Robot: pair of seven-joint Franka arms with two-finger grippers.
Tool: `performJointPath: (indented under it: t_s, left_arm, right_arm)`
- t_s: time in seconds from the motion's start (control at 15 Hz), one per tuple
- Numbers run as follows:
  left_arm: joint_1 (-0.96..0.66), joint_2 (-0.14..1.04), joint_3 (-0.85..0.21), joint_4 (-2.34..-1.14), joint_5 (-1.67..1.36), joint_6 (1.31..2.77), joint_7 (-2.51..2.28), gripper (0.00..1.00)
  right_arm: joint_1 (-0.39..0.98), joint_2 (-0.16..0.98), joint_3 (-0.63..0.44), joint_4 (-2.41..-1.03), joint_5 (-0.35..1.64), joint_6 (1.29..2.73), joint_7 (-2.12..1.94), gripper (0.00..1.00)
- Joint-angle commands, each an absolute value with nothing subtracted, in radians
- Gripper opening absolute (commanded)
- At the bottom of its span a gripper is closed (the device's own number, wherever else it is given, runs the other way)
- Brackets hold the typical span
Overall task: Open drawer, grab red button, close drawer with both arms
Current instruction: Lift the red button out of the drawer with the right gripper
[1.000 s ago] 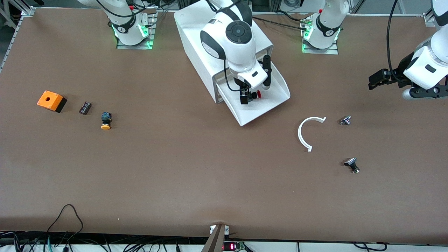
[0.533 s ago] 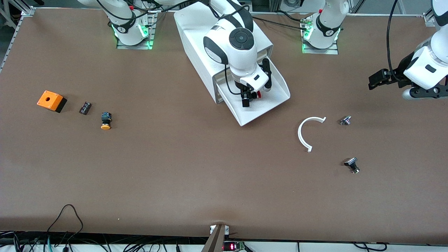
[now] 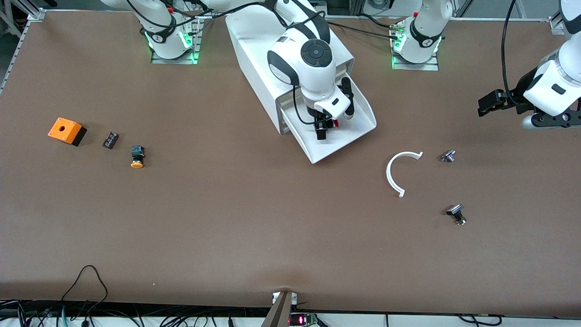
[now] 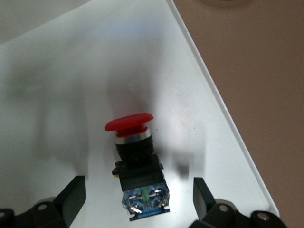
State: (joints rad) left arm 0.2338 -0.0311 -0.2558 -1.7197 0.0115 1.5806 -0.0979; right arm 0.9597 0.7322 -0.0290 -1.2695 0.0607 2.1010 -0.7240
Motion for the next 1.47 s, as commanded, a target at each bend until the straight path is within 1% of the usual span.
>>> performJointPath:
  t_s: [0.0,0.2,0.4,0.53,0.8,1.0,1.2,1.4]
  left_arm:
    - [0.236,-0.018,-0.256,-1.697,0.026,1.562,-0.107,1.00]
    - [0.235,-0.018,-0.256,-1.695,0.026,1.560,-0.107,1.00]
    - [0.235,-0.018,-0.256,-1.695,0.026,1.559,-0.107,1.00]
    - [0.235,-0.018,-0.256,-1.695,0.026,1.559,-0.107,1.00]
    - [0.236,-0.015,-0.256,-1.686,0.026,1.557,-0.109,1.00]
    - [0.236,-0.008,-0.256,-1.680,0.026,1.549,-0.114,1.00]
    - [0.236,-0.005,-0.256,-1.674,0.026,1.549,-0.114,1.00]
    - [0.236,0.003,-0.256,-1.671,0.026,1.543,-0.113,1.00]
  right_arm:
    - [0.971,0.756,-0.041,-1.239,0.051,2.105,-0.733,0.96]
    - [0.977,0.767,-0.041,-1.246,0.049,2.151,-0.726,0.81]
    - [0.979,0.767,-0.043,-1.246,0.049,2.152,-0.726,0.62]
    - [0.980,0.764,-0.044,-1.244,0.048,2.152,-0.726,0.55]
    - [0.983,0.761,-0.048,-1.244,0.046,2.151,-0.724,0.36]
    - [0.999,0.733,-0.051,-1.244,0.046,2.140,-0.721,0.32]
    - [1.018,0.686,-0.069,-1.246,0.038,2.114,-0.632,0.31]
    - [1.023,0.623,-0.075,-1.247,-0.029,2.085,-0.475,0.31]
